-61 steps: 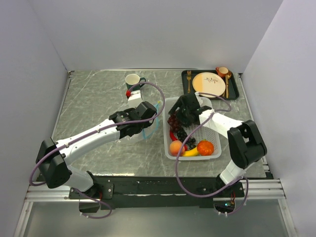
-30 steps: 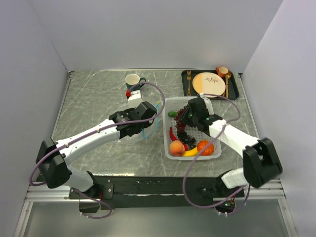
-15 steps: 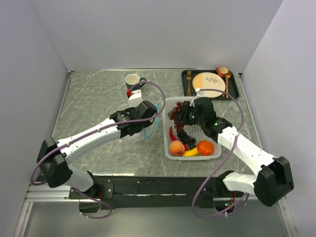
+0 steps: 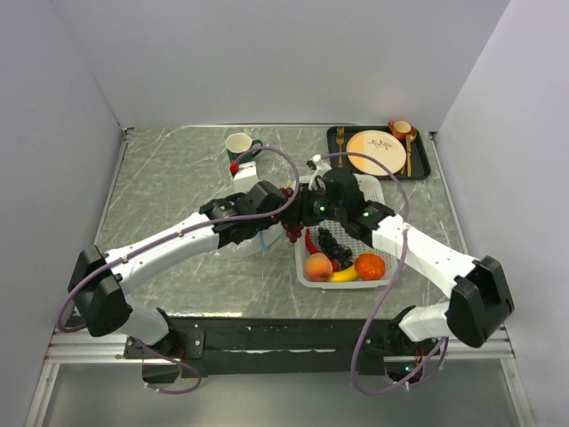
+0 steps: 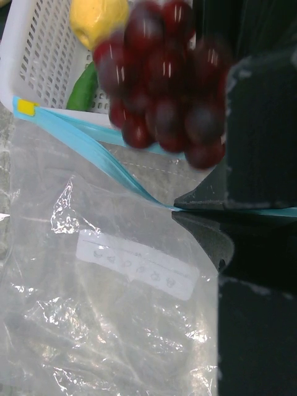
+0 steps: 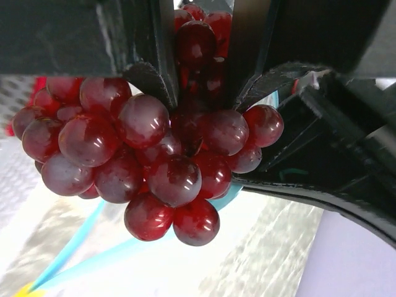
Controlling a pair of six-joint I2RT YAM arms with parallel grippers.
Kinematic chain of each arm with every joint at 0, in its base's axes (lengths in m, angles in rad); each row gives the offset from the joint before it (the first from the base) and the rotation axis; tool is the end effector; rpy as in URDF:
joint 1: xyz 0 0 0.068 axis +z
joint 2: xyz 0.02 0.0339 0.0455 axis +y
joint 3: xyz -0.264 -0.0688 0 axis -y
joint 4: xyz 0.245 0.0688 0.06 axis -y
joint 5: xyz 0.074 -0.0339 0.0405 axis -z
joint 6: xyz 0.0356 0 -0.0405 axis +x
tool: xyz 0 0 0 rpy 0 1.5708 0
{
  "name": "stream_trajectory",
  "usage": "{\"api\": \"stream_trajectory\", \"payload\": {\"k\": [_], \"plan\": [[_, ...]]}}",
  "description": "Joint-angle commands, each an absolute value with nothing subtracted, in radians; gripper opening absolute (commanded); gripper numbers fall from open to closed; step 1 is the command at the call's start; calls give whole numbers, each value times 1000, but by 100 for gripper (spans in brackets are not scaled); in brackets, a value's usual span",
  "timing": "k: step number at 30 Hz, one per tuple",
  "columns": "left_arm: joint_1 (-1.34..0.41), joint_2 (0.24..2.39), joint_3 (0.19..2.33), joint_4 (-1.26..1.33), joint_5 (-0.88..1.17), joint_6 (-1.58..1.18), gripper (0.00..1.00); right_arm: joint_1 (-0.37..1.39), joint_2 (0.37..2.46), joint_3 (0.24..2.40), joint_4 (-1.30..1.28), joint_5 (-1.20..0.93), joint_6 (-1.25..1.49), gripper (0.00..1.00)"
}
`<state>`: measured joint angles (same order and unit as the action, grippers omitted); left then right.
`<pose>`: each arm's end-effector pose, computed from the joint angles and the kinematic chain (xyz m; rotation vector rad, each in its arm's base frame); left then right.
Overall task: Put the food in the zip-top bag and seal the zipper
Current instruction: Place the fake fruit in the zipper food storage bag.
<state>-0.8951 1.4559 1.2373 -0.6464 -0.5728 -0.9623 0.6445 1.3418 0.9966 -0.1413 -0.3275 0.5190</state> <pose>0.2085 -0.2293 0.3021 -0.3217 2.2562 -0.2687 0.2378 0.1931 0.2938 -0.3550 2.1727 1.0275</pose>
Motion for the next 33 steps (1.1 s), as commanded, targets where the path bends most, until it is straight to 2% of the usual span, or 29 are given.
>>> {"api": "stream_trajectory", "payload": {"k": [1, 8, 19, 29, 33], "plan": [[-891, 1416, 1264, -603, -584, -962, 8, 670, 1387, 1055, -89, -376, 552, 31], [-891, 1379, 1246, -600, -617, -986, 9, 699, 1402, 1029, -84, -380, 563, 31], [-891, 1370, 1239, -575, -594, -980, 7, 718, 1508, 1147, -238, -411, 494, 29], [-891, 1341, 1158, -499, -485, -976, 1, 715, 1526, 1180, -169, -416, 531, 37], [-893, 1327, 1146, -496, -479, -977, 1, 716, 1594, 1230, -207, -439, 537, 41]]}}
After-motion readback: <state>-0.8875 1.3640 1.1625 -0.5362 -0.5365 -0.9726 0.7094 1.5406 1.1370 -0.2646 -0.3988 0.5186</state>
